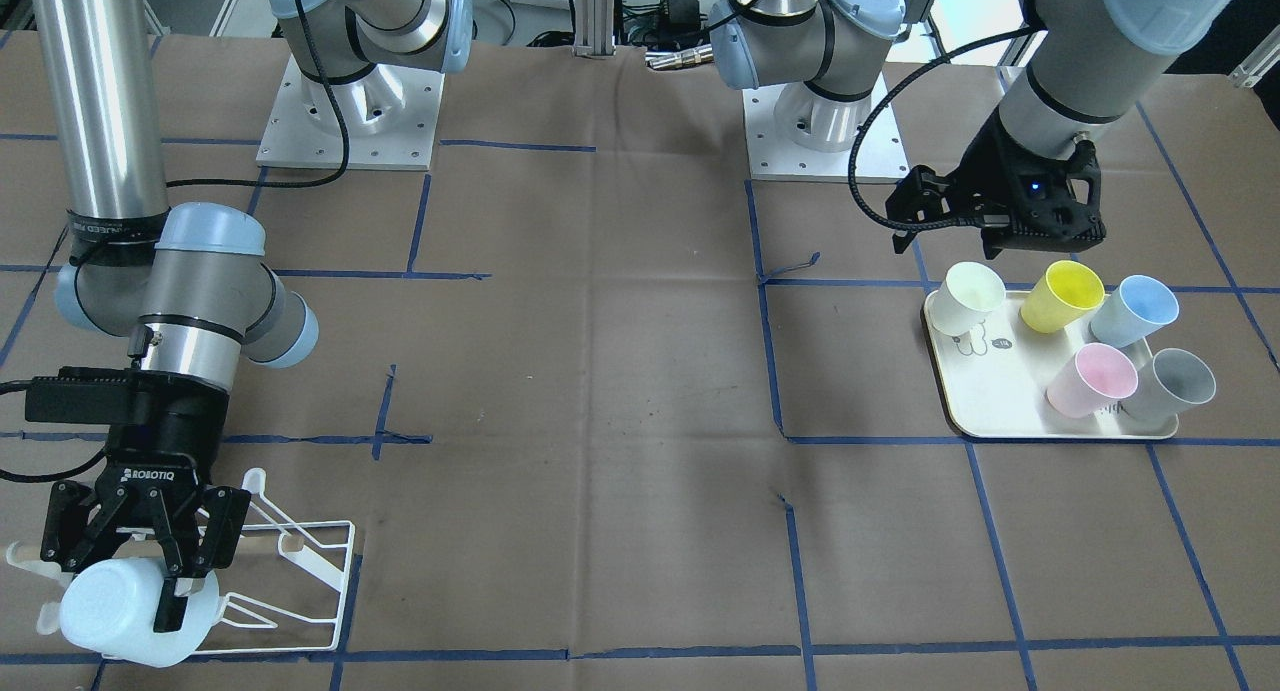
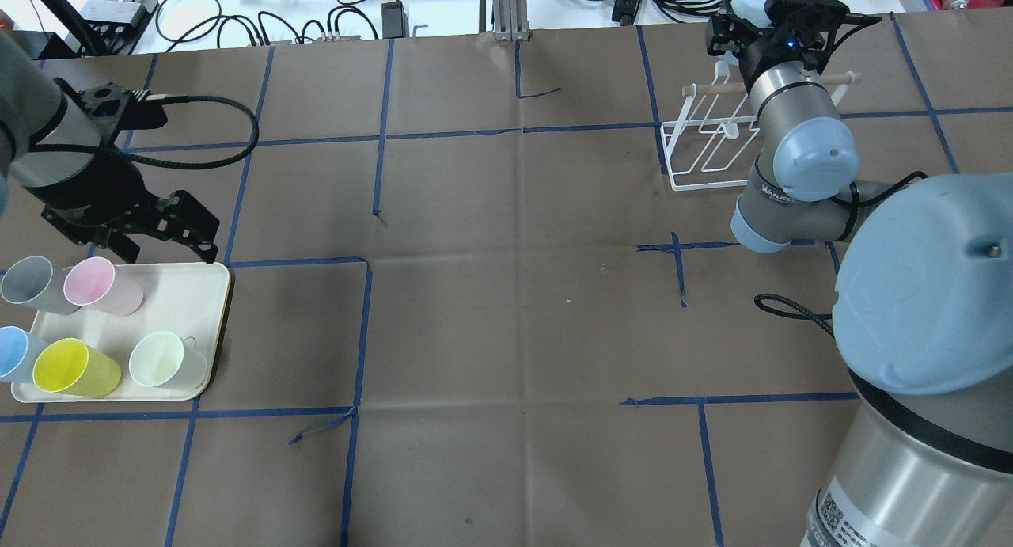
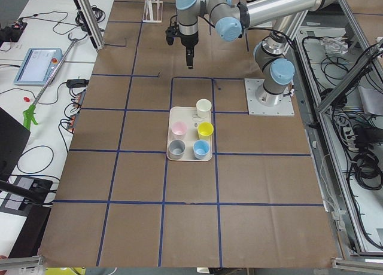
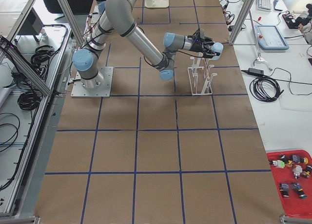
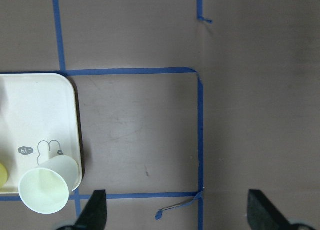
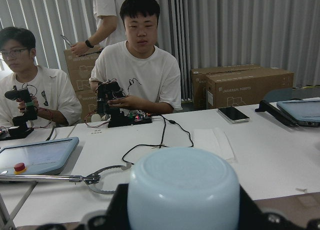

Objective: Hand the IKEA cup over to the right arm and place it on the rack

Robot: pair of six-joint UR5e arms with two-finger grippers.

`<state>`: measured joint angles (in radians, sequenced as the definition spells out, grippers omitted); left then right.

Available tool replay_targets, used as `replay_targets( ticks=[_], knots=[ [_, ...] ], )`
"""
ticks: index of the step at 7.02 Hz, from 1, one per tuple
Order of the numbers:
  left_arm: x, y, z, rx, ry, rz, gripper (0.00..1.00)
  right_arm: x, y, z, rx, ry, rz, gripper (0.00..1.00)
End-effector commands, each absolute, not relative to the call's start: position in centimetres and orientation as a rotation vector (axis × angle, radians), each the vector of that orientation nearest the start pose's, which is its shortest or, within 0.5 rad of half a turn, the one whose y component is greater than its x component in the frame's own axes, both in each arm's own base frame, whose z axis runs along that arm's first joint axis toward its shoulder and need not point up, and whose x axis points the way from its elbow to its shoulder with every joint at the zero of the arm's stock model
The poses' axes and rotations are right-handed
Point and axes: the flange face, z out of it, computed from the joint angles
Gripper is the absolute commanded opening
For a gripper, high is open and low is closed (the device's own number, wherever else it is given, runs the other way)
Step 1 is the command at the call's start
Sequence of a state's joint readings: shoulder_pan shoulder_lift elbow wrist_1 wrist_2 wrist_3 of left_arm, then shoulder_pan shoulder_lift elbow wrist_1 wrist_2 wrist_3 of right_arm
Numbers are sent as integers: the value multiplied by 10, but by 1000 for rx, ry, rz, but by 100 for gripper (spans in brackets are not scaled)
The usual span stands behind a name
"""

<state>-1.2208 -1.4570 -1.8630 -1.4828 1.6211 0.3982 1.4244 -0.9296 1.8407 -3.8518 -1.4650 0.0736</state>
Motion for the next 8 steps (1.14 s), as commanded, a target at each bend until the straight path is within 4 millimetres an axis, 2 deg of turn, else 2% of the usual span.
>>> replay_targets(
  ticks=[1,2,4,5,6,8],
  knots=[
    [77,-424,388,58,3118,224,99,54,-626,260,159,2417,-1941,29],
    [76,-420,382,51,3123,238,98,55,-626,255,159,2425,-1929,29],
    [63,-398,365,46,3124,230,97,57,-623,244,163,2449,-1896,31],
    [62,-393,344,45,3121,217,98,61,-623,242,158,2451,-1882,62],
    [64,-395,331,46,3122,225,98,61,-623,242,172,2445,-1874,99],
    [67,-400,306,45,3132,258,97,63,-622,242,166,2446,-1872,100]
  ],
)
